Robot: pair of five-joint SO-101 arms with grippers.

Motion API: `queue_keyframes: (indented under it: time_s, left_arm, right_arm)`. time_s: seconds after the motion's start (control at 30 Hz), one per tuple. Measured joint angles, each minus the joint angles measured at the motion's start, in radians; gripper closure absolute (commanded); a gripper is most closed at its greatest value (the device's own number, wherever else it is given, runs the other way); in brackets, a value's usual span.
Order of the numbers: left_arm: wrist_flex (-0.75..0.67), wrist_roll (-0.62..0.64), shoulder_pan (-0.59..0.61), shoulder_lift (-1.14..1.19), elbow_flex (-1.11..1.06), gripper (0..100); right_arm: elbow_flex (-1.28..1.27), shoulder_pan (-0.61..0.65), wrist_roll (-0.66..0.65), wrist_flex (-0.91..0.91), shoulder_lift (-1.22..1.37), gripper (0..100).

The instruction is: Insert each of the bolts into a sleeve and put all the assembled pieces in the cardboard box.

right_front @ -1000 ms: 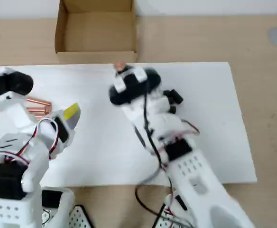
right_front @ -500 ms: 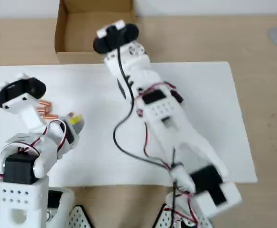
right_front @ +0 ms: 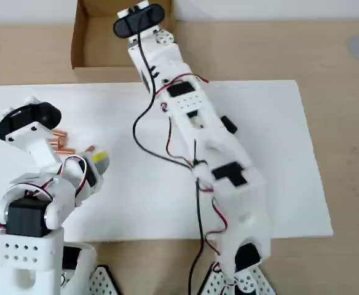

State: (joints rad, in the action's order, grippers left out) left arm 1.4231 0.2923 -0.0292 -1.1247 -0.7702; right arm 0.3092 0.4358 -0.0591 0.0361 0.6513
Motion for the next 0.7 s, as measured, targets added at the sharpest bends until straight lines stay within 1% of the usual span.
queue_keyframes:
  time_s: [0.17, 0.37, 0.53, 0.7]
  left_arm:
    - [0.000, 0.000, 0.000, 0.000, 0.000, 79]
    - [-0.005, 0.000, 0.000, 0.000, -0.043, 79]
    - [-0.028, 0.000, 0.000, 0.000, -0.063, 79]
    - [-0.028, 0.000, 0.000, 0.000, -0.063, 79]
  right_arm:
    - [0.293, -0.051, 0.000, 0.121, 0.218, 98.7]
    - [0.591, -0.054, 0.000, 0.242, 0.417, 98.7]
    - [0.766, -0.054, -0.031, 0.325, 0.526, 98.7]
    - [0.882, -0.054, -0.060, 0.381, 0.592, 98.4]
